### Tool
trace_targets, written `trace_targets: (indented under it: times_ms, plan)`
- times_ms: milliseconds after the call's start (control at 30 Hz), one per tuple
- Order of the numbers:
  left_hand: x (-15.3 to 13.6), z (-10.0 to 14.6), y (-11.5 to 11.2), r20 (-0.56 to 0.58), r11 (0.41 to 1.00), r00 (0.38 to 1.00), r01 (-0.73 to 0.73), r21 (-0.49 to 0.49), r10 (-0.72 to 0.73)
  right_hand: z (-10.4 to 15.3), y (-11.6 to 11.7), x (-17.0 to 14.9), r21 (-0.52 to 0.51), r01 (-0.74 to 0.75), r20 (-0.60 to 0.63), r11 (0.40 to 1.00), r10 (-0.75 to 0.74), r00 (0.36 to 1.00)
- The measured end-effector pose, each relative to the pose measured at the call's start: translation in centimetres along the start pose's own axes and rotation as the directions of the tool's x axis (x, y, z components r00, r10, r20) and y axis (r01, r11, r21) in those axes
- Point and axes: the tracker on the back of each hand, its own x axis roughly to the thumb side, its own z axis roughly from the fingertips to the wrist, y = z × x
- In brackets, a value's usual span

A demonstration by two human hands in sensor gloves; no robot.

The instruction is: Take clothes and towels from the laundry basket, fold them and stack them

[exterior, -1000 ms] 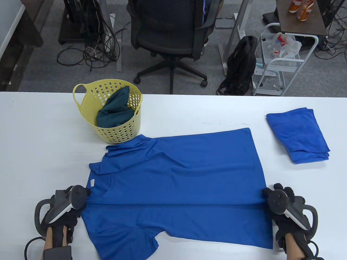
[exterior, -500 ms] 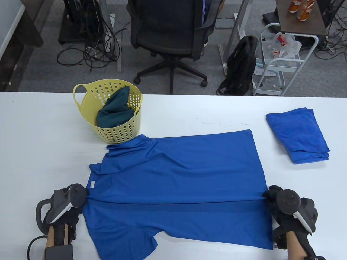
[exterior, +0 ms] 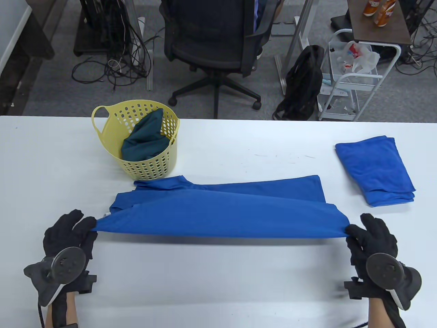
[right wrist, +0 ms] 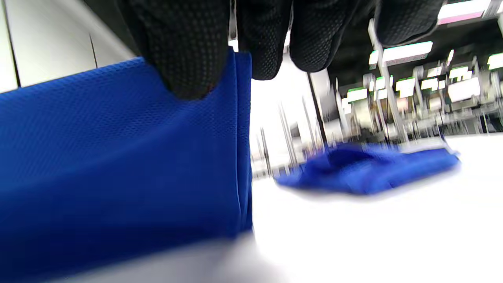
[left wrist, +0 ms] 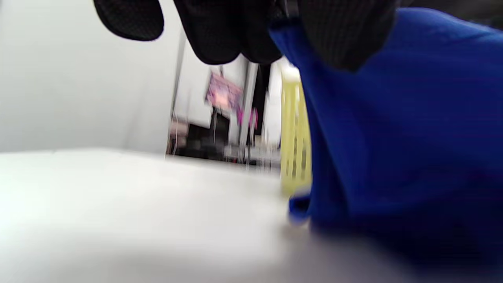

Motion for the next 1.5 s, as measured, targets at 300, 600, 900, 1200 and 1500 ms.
trace_targets:
  times_ms: [300, 600, 900, 1200, 1500]
  plan:
    - [-0.5, -0.9, -4.6, 0.021, 0.749, 0.992, 0.109, -0.654, -0.126, -0.6, 2.6, 0.0, 0.368, -0.151, -0.005, 0.917, 0.164, 0.986]
    - [6.4, -0.6, -1.6, 0.085, 0.902, 0.992, 0.117, -0.415, -0.089, -0.7, 3.2, 1.4, 0.342, -0.168, 0.041, 0.925, 0.164, 0.986]
    - [26.2, 0.8, -3.7, 0.522, 0.858, 0.825, 0.095, -0.506, 0.216, -0.5, 4.3, 0.9, 0.345, -0.161, 0.025, 0.925, 0.162, 0.986]
    - [29.0, 3.0, -7.0, 0.604, 0.835, 0.792, 0.268, -0.481, 0.094, -0.6, 4.7, 0.6, 0.341, -0.136, 0.020, 0.930, 0.137, 0.990]
    - [29.3, 3.9, -6.9, 0.630, 0.888, 0.777, 0.279, -0.364, 0.014, -0.4, 4.5, 0.6, 0.321, -0.119, 0.026, 0.939, 0.117, 0.993]
